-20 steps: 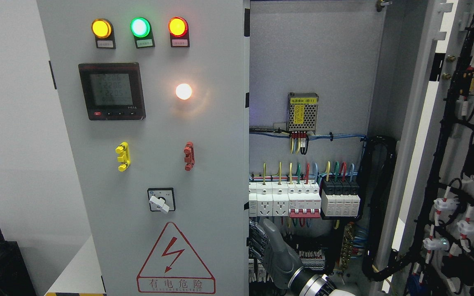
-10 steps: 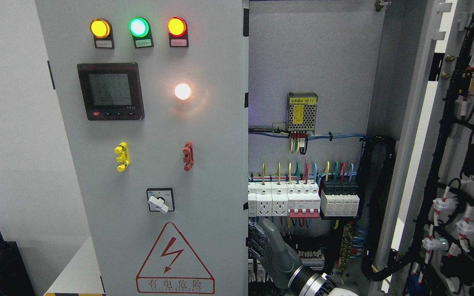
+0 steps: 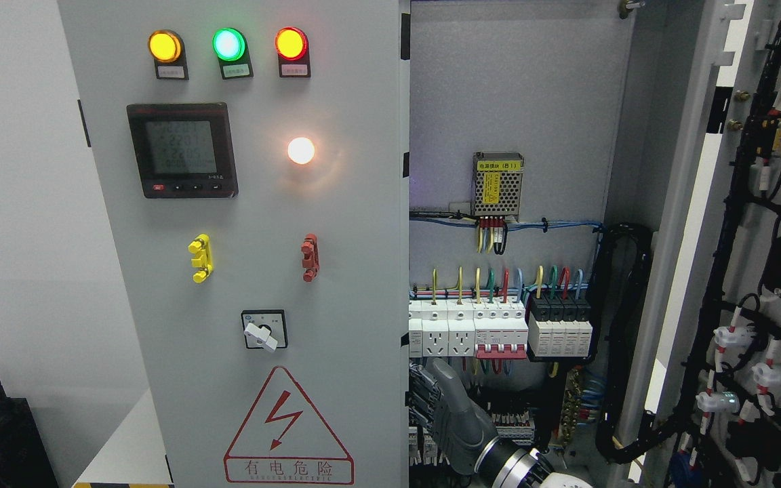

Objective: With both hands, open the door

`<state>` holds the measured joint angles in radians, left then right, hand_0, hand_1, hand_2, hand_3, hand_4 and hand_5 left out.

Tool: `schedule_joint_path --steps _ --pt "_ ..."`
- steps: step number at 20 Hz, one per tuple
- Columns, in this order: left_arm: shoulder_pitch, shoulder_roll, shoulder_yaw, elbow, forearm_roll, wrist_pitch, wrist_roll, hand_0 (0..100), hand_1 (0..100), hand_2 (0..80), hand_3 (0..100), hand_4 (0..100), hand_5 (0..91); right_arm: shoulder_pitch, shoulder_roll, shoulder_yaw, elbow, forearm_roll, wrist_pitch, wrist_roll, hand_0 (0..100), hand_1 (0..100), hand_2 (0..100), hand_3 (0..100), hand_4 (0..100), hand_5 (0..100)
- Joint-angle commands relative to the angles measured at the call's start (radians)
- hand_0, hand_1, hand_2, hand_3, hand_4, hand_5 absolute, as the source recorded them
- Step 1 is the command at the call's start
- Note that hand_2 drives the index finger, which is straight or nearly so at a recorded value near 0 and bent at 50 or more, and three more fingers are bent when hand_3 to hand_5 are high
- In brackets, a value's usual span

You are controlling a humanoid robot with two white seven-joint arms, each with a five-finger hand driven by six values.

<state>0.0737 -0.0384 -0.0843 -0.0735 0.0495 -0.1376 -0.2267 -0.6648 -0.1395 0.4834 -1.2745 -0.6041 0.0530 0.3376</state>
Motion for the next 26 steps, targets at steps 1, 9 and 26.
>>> schedule_joint_path --steps 1,9,26 --pt "0.0 0.0 0.0 0.0 0.0 0.001 0.0 0 0 0.0 0 4 0.0 -0.001 0.0 -0.002 0.0 -0.005 -0.001 0.012 0 0 0 0 0 0" --pt "0.0 0.0 0.0 0.0 0.001 0.0 0.0 0 0 0.0 0 4 0.0 -0.002 0.0 -0.002 0.0 -0.009 -0.002 0.026 0 0 0 0 0 0" --pt "0.0 0.0 0.0 0.0 0.001 0.0 0.0 0 0 0.0 0 4 0.0 0.01 0.001 0.0 -0.016 -0.048 -0.012 0.07 0 0 0 0 0 0"
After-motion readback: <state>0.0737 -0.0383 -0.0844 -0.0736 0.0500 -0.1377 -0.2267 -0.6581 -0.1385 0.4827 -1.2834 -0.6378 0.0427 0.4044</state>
